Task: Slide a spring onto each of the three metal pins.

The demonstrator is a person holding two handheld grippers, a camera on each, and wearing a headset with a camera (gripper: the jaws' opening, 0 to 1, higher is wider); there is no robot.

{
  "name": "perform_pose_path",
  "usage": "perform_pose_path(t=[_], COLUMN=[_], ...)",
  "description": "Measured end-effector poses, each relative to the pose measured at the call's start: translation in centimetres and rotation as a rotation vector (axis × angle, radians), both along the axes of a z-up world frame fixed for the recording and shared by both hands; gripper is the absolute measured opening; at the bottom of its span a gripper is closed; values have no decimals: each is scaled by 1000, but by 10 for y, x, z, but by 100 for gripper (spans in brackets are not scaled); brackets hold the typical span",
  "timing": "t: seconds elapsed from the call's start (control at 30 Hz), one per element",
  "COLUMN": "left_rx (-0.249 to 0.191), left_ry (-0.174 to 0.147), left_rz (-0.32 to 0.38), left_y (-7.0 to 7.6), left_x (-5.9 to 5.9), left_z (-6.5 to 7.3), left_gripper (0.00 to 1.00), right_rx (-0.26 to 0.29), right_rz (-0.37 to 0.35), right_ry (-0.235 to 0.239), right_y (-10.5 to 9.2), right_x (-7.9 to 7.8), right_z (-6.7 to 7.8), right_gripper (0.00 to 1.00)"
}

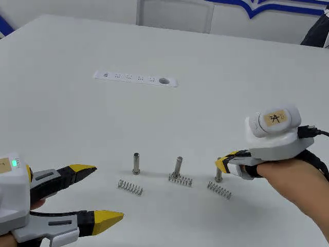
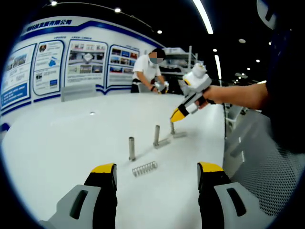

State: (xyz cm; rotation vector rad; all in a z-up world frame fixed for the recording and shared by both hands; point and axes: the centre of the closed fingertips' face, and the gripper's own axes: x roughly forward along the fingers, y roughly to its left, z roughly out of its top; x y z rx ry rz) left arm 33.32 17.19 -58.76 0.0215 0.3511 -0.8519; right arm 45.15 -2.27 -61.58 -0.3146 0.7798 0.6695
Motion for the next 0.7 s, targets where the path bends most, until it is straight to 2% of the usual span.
perform_pose_path(t=[0.37, 0.7], left_rx=[1, 2], left_ry=[3, 6], left_rz=[-1, -6], left_y=[-1, -4], left_x=[-2, -3], left_z=[-1, -2], left_gripper=[70, 70], right_rx=[8, 10], right_rz=[-1, 10], right_ry=[-6, -13], right_y=[-6, -7], right_x=[-11, -11], right_z=[0, -1], right_gripper=[9, 9])
